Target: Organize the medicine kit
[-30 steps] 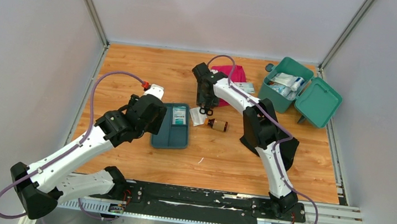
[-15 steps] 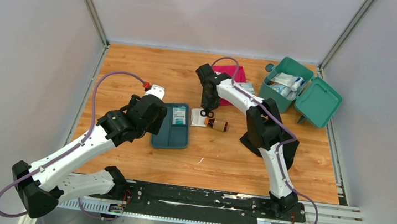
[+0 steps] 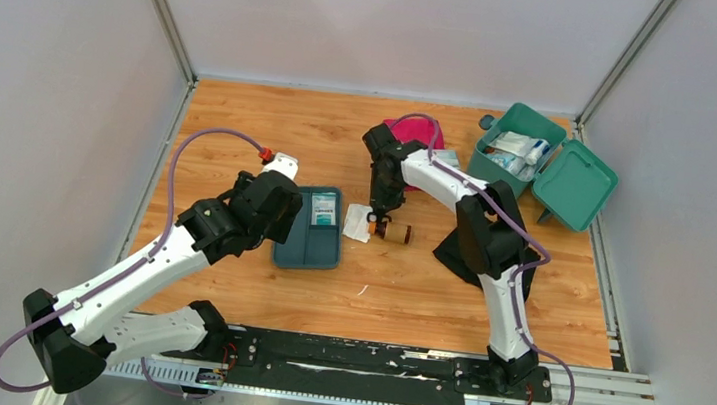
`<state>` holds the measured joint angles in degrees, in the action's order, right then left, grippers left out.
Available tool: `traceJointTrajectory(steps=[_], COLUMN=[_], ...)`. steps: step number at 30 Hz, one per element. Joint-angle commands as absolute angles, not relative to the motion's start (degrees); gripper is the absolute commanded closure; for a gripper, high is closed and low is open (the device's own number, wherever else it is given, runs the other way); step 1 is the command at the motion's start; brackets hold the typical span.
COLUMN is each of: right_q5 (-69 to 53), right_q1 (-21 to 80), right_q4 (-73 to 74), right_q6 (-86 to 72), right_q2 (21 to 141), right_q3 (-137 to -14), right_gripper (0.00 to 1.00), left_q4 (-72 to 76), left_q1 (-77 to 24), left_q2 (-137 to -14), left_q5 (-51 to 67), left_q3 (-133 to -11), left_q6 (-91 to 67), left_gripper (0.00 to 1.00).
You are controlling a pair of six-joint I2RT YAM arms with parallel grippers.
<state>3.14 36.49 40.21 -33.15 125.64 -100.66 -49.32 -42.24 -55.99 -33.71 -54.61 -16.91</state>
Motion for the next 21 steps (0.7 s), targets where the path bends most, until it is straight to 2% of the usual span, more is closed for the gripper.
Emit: traceJointTrajectory(steps=[1,6,11,21], right_q5=[1.03,-3.82,-3.73,-2.62], right_q1=[36.13,36.13,36.13,36.13], right_q4=[38.66,35.53,34.89,34.18], right_q6=[-30.7,-29.95,-29.47,-29.49], right_q2=[123.21,123.04,122.42,119.36], right_q3=[-98.29,-98.11,-98.1,-96.54], right_gripper=[0.78,0.81,0.87,0.88], left_q4=[-48.43,-48.43,-48.46,-48.43], left_q1=[-42.63,-42.63,-42.63,-42.63], left_q2=[-56.36,-56.25,-56.14,-55.71], left_q5=[-34.93,-35.11,-35.27,-35.48], left_q3=[-54.4,-54.31,-54.32,-54.4], left_q6=[-16.68,-16.67,-16.76,-16.87], left_gripper=[0.23,0.23,0.23,0.23])
